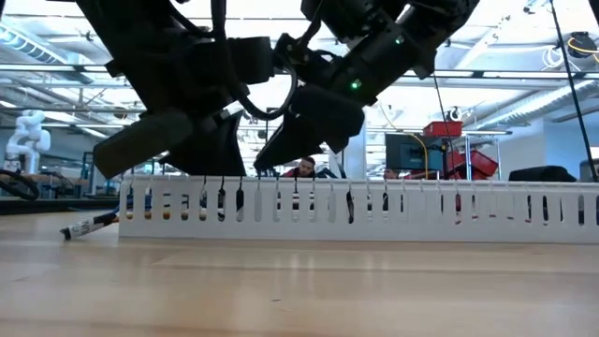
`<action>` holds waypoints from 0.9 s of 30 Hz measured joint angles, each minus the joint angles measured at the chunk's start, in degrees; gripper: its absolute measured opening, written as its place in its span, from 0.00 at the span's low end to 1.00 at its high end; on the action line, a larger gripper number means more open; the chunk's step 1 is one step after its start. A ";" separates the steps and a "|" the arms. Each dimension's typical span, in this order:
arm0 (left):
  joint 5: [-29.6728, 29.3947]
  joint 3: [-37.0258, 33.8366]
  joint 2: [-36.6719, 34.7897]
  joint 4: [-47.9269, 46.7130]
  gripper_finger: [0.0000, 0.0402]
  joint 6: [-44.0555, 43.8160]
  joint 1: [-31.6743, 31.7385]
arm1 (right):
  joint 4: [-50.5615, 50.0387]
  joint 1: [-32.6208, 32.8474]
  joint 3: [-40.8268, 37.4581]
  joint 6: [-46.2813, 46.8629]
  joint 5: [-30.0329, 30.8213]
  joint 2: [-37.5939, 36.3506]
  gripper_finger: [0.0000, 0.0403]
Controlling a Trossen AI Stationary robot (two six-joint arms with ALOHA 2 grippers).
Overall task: Ziptie cables
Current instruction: Put the zip-tied cables into the white cable duct
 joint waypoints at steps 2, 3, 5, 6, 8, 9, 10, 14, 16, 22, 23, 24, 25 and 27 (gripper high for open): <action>-0.06 -0.02 0.04 -0.06 0.09 -0.57 -0.06 | -0.73 0.81 0.00 1.76 0.09 -0.02 0.37; -0.06 -0.04 0.04 -0.06 0.10 -0.44 -0.07 | -0.84 1.31 0.00 2.39 0.21 -0.04 0.37; -0.06 -0.06 0.06 0.07 0.10 -0.35 -0.19 | -0.84 2.29 0.00 3.48 0.40 -0.05 0.35; -0.06 -0.06 0.06 0.36 0.10 -0.27 -0.21 | -0.85 2.77 0.00 3.83 0.59 -0.08 0.34; -0.04 -0.12 0.06 1.29 0.10 -0.14 -0.24 | -1.04 3.44 0.02 4.46 1.09 -0.13 0.33; -0.04 -0.14 0.06 1.81 0.10 -0.19 -0.24 | -1.25 3.76 0.02 4.71 2.02 -0.14 0.33; -0.04 -0.17 0.06 2.27 0.10 -0.19 -0.24 | -1.51 4.07 0.04 4.78 3.19 -0.16 0.33; 0.42 -0.19 0.09 3.28 0.13 -0.68 -0.24 | -2.77 4.81 0.13 4.87 6.49 -0.28 0.33; 0.44 -0.19 0.13 3.39 0.18 -1.83 -0.35 | -2.86 5.06 0.15 4.91 7.40 -0.28 0.33; 0.37 1.13 0.15 2.39 0.37 -2.84 -1.01 | -2.88 5.79 0.13 3.03 13.11 -0.31 0.33; 0.32 1.93 0.15 1.52 0.40 -3.12 -1.10 | -3.06 5.79 0.13 2.57 14.46 -0.33 0.33; 0.26 2.90 0.15 0.36 0.42 -3.36 -1.16 | -3.32 5.79 0.13 2.28 15.70 -0.33 0.33; 0.01 4.05 0.15 -1.29 0.45 -3.66 -1.18 | -3.36 5.83 0.13 2.13 16.61 -0.33 0.33; -1.56 6.83 0.13 -7.03 0.47 -5.43 -1.18 | -3.82 6.12 0.13 1.83 18.34 -0.92 0.34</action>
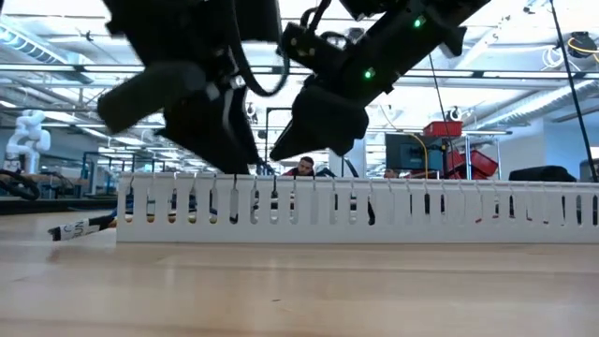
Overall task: Ziptie cables
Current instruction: Put the zip-tied cables into the white cable duct
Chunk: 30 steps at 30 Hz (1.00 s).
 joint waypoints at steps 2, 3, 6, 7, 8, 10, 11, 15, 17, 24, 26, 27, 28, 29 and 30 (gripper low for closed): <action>-2.34 2.99 -0.30 -6.13 0.48 -2.37 -0.02 | 0.46 0.67 0.01 -1.31 0.92 -0.90 0.34; -4.37 4.53 -0.57 -9.23 0.48 -3.69 0.00 | 0.66 1.17 0.00 -2.39 0.79 -1.45 0.34; -10.81 7.96 -1.64 -17.21 0.48 -7.44 0.16 | 1.77 3.36 -0.04 -4.98 0.37 -3.99 0.33; -12.53 8.84 -2.01 -19.09 0.48 -9.38 0.21 | 2.02 4.11 -0.03 -5.39 0.56 -5.14 0.33; -14.00 9.35 -2.44 -21.67 0.48 -12.05 0.20 | 1.57 4.88 0.04 -5.53 1.65 -6.38 0.32; -14.56 9.61 -3.58 -25.70 0.48 -18.07 0.11 | -0.81 6.61 -0.56 -5.29 4.57 -8.85 0.32; -14.49 9.52 -4.19 -26.96 0.48 -21.53 -0.23 | -2.72 7.69 -1.32 -4.41 6.06 -10.15 0.32; -14.22 7.79 -4.44 -29.90 0.48 -32.26 -3.57 | -11.04 13.02 -6.63 4.45 10.87 -15.35 0.32; -16.25 6.02 -4.37 -28.09 0.48 -35.86 -5.47 | -11.80 15.82 -10.72 9.49 11.36 -17.46 0.32; -23.43 -4.73 -4.19 4.80 0.48 -35.28 -5.46 | -1.01 20.71 -21.26 20.26 11.26 -20.09 0.32; -23.16 -7.45 -3.13 18.37 0.48 -26.47 -4.07 | 3.28 20.74 -22.68 20.07 11.18 -19.96 0.32; -22.54 -8.47 -2.49 23.64 0.48 -21.27 -3.26 | 5.41 20.69 -23.07 19.44 11.16 -19.93 0.32; -20.65 -9.11 -1.85 28.53 0.48 -16.08 -2.30 | 6.96 20.51 -23.36 18.75 11.18 -19.93 0.32; -17.73 -9.45 -1.36 32.56 0.48 -11.23 -1.40 | 7.82 20.22 -23.41 18.16 11.21 -19.93 0.32; -14.38 -9.59 -1.05 35.16 0.48 -7.23 -0.56 | 8.38 20.00 -23.41 17.99 11.21 -19.93 0.32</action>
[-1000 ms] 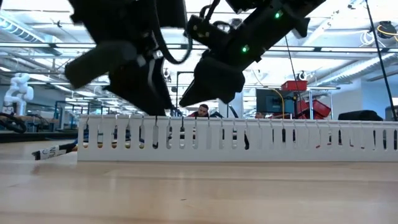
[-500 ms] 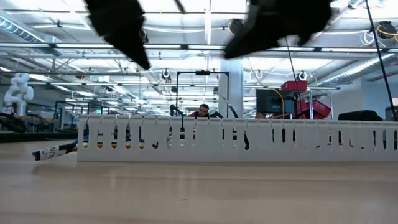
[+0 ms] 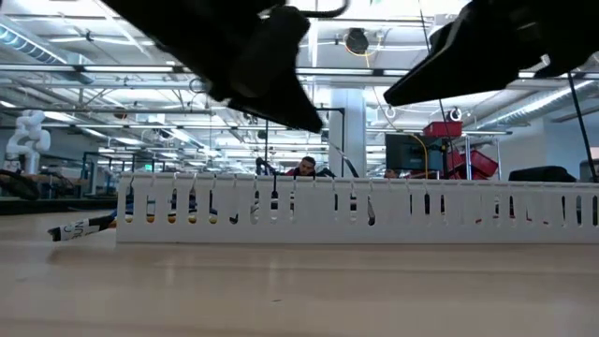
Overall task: Ziptie cables
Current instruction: Put the zip-tied cables into the white cable duct
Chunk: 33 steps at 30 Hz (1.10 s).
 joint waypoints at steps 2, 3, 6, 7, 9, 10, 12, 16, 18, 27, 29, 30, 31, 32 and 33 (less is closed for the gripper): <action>6.30 -0.01 0.71 2.57 0.48 5.22 1.32 | 0.65 -0.36 -0.02 -0.45 0.06 0.02 0.32; 8.76 -0.02 1.20 2.84 0.48 6.72 1.88 | 0.68 -0.52 -0.01 -0.50 0.07 0.02 0.32; 11.31 -0.06 2.88 2.54 0.48 8.66 3.13 | 0.63 -0.67 -0.02 -0.46 0.07 0.04 0.32; 11.45 -0.10 3.35 2.68 0.48 8.70 3.44 | 0.64 -0.66 -0.02 -0.24 0.04 0.04 0.32; 12.42 -0.03 4.04 3.50 0.48 8.70 3.97 | 0.60 -0.64 -0.02 0.30 0.03 0.04 0.32; 12.96 -0.03 4.56 4.26 0.48 8.66 4.22 | 0.59 -0.54 -0.02 0.36 0.04 0.04 0.32; 14.23 -0.03 5.88 7.41 0.48 8.66 4.51 | 0.44 -0.34 -0.02 0.65 0.02 0.04 0.32; 15.35 0.36 8.13 12.91 0.47 8.89 4.80 | 0.16 -0.35 -0.02 0.96 0.01 0.06 0.32; 15.27 0.65 8.96 13.67 0.46 8.77 4.86 | 0.03 -0.35 -0.02 1.32 0.01 0.06 0.32; 15.31 0.71 9.16 13.39 0.21 10.92 4.58 | -1.66 -0.35 -0.02 2.70 0.00 0.10 0.32; 15.53 0.99 9.16 12.97 0.19 12.28 4.30 | -2.33 -0.35 -0.02 3.34 0.00 0.11 0.32; 15.77 1.16 9.16 12.66 0.19 12.79 4.19 | -2.71 -0.35 -0.02 3.89 0.00 0.11 0.32; 15.99 1.45 9.16 12.36 0.19 13.33 4.03 | -3.15 -0.37 -0.02 4.15 0.00 0.11 0.32; 16.43 1.65 9.16 12.34 0.19 13.57 3.91 | -3.45 -0.37 -0.02 4.36 0.00 0.11 0.32; 16.74 1.88 9.16 12.26 0.20 13.81 3.82 | -3.56 -0.42 -0.02 4.59 0.00 0.11 0.32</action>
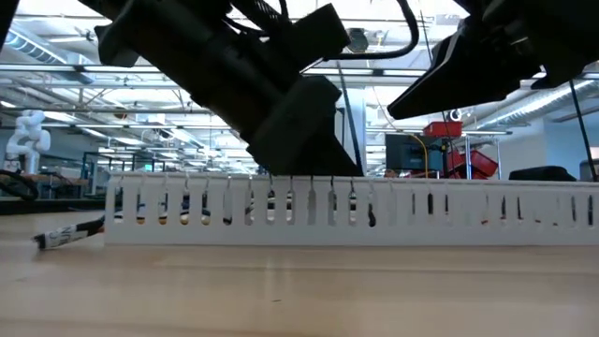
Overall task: Ziptie cables
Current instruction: Put the zip-tied cables into the white cable duct
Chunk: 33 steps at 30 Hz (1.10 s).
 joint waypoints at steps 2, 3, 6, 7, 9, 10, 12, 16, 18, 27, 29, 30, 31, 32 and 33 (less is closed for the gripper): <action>0.12 0.43 -0.34 -0.87 0.22 0.00 -0.09 | -0.23 0.00 0.00 0.48 0.00 0.00 0.32; 0.14 0.64 -0.52 -1.23 0.23 -0.02 -0.12 | -0.25 0.00 0.00 0.60 0.00 0.00 0.32; 0.10 0.73 -0.61 -1.80 0.26 -0.27 -0.05 | -0.25 0.00 0.00 0.65 0.00 0.00 0.32; 0.10 0.73 -0.61 -1.98 0.27 -0.34 -0.05 | -0.27 0.00 0.00 0.65 0.00 0.00 0.32; 0.08 0.73 -0.61 -2.09 0.27 -0.46 -0.03 | -0.27 0.00 0.00 0.67 0.00 0.00 0.32; 0.07 0.73 -0.61 -2.46 0.27 -0.47 -0.05 | -0.27 0.00 0.00 0.67 0.00 0.00 0.32; -0.15 0.73 -0.80 -4.13 0.27 -0.57 0.05 | -0.27 0.00 0.00 0.68 0.00 0.00 0.32; -0.48 0.73 -1.24 -5.27 0.27 -1.93 1.00 | -0.25 0.00 0.00 0.77 0.00 0.00 0.32; -0.20 0.73 -1.20 -5.50 0.27 -2.11 1.38 | -0.25 0.00 0.00 0.87 0.00 0.00 0.32; -0.14 0.73 -1.20 -4.69 0.09 -2.15 1.35 | -0.16 0.00 0.00 0.89 0.01 0.00 0.32; 0.33 0.73 -1.20 -4.58 0.07 -2.13 1.35 | -0.16 0.00 0.00 0.89 0.00 0.00 0.32; 1.13 0.73 -1.20 -4.30 0.06 -2.09 1.35 | -0.14 0.00 0.00 0.89 0.00 0.00 0.32; 2.08 0.73 -1.20 -3.79 0.06 -1.96 1.36 | -0.13 0.00 0.00 0.94 0.00 0.00 0.32; 3.03 0.73 -1.20 -3.33 0.06 -1.56 1.39 | -0.12 0.00 0.00 1.05 0.00 0.00 0.32; 3.74 0.73 -1.20 -3.09 0.07 -0.99 1.39 | -0.10 -0.01 0.00 1.08 0.00 0.00 0.32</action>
